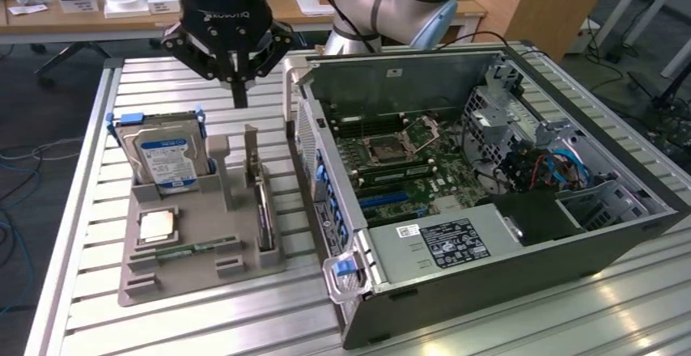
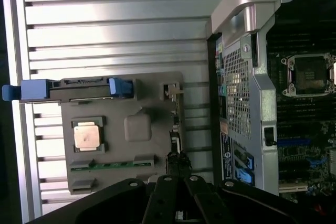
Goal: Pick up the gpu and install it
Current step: 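Reach for the gpu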
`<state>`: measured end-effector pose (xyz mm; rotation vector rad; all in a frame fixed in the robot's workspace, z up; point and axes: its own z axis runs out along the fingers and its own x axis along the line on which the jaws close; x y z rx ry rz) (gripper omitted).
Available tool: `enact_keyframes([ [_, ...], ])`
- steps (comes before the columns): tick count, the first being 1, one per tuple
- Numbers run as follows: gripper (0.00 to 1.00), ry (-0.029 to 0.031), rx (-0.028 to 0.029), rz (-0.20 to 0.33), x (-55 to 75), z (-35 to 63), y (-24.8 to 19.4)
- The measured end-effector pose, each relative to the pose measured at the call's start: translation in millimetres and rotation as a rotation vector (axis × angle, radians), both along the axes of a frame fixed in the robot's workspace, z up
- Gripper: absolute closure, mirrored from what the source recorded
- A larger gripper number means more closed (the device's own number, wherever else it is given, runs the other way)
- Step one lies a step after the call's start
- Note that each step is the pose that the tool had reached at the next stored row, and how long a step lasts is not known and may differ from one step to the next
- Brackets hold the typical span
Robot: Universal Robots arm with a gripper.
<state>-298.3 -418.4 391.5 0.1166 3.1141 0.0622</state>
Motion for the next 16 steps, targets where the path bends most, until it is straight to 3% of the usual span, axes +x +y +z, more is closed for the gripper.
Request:
enact_keyframes([
  [9,0.89,0.0015,-0.0075,0.0,0.0,-0.2,-22.6],
  [16,0.89,0.0016,-0.0086,0.0,0.9,-0.5,-24.3],
])
